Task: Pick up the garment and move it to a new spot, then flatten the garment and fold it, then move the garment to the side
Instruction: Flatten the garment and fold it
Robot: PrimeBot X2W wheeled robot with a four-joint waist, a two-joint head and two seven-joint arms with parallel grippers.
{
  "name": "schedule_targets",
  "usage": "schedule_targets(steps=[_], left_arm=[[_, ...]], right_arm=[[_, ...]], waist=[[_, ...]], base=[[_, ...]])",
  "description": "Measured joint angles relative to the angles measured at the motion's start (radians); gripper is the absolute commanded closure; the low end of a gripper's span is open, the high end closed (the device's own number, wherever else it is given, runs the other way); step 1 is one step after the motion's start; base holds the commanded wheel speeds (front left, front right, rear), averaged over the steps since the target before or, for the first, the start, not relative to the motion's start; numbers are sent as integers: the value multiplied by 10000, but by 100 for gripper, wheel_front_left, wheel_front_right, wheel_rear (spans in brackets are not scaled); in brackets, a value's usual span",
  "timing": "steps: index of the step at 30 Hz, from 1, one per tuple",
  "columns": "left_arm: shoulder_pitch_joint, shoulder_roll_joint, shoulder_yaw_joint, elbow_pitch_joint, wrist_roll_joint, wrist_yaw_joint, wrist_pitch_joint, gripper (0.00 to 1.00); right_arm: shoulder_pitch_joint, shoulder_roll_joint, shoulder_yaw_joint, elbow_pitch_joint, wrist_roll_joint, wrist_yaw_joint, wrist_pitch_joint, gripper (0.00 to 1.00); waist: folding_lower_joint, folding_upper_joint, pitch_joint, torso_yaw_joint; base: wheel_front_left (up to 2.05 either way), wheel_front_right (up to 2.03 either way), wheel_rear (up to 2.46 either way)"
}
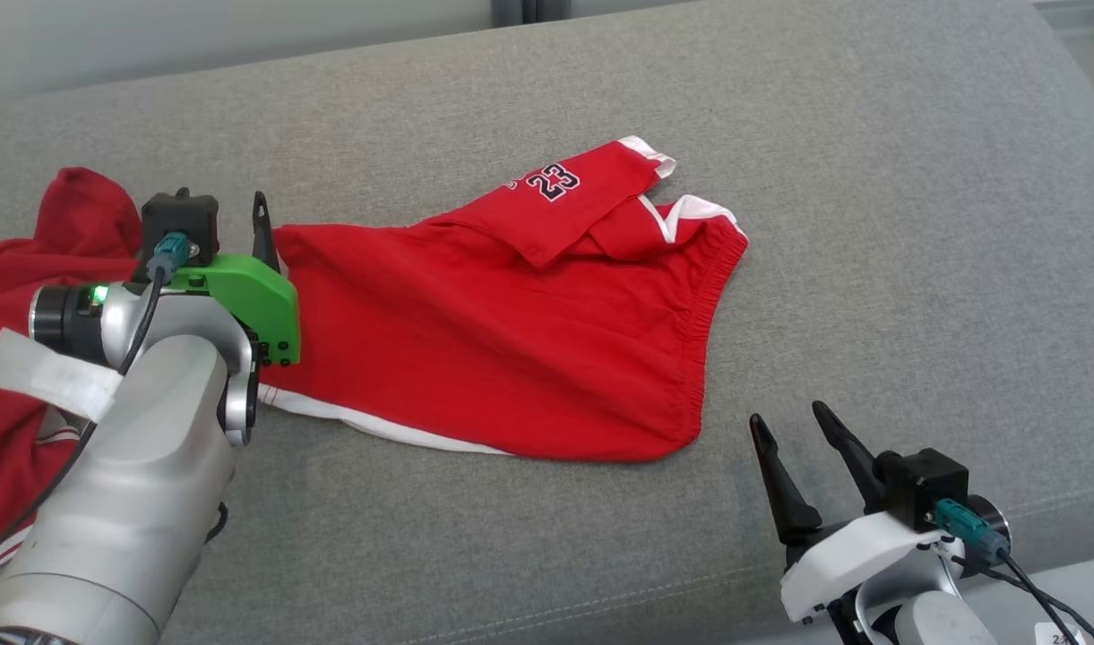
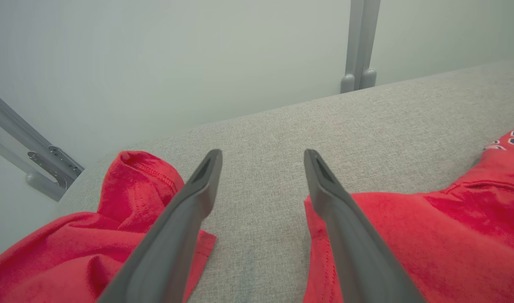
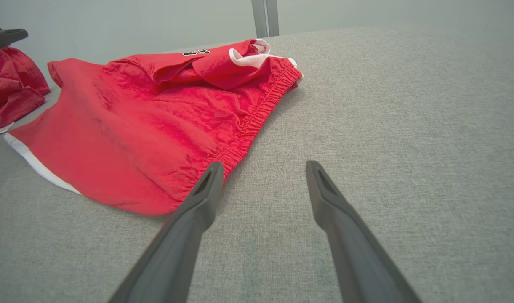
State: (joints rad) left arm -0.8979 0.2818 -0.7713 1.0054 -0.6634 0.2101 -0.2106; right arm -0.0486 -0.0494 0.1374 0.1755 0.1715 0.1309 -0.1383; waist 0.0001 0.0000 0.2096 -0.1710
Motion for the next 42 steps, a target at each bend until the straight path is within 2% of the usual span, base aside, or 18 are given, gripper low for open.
schedule_targets(steps=[4, 10, 14, 22, 25, 32, 42], left_arm=[[441, -157, 924, -794, -401, 115, -481, 0], [2435, -207, 2700, -3900, 268, 169, -533, 0], [3909, -441, 3591, -5396, 997, -58, -535, 0], [6716, -1037, 5114, -7265, 2211, -648, -539, 0], [7446, -1202, 5346, -7517, 2456, -963, -539, 0], [8576, -1415, 5636, -7588, 2849, -1292, -541, 0], [9413, -1463, 5605, -7269, 3348, -1538, -541, 0]], right_arm=[[18, -2, -98, -50, 192, 0, -79, 0], [87, 2, -305, -69, 226, 0, -136, 0], [212, 4, -560, -58, 222, 0, -222, 0], [430, 2, -874, 144, 504, 0, -305, 0], [469, -2, -851, 167, 372, 0, -268, 0], [615, 2, -813, 182, 17, 0, -217, 0], [822, 6, -1083, 449, 2, 0, -180, 0]], waist=[[0, 0, -214, 240], [0, 0, -607, 614], [-1, 0, -951, 812], [0, 0, -1811, 1166], [0, 0, -2082, 1280], [-1, 0, -2509, 1581], [-1, 0, -2931, 2204]], base=[[0, 0, 0], [0, 0, 0], [0, 0, 0], [0, 0, 0], [0, 0, 0], [0, 0, 0], [0, 0, 0]])
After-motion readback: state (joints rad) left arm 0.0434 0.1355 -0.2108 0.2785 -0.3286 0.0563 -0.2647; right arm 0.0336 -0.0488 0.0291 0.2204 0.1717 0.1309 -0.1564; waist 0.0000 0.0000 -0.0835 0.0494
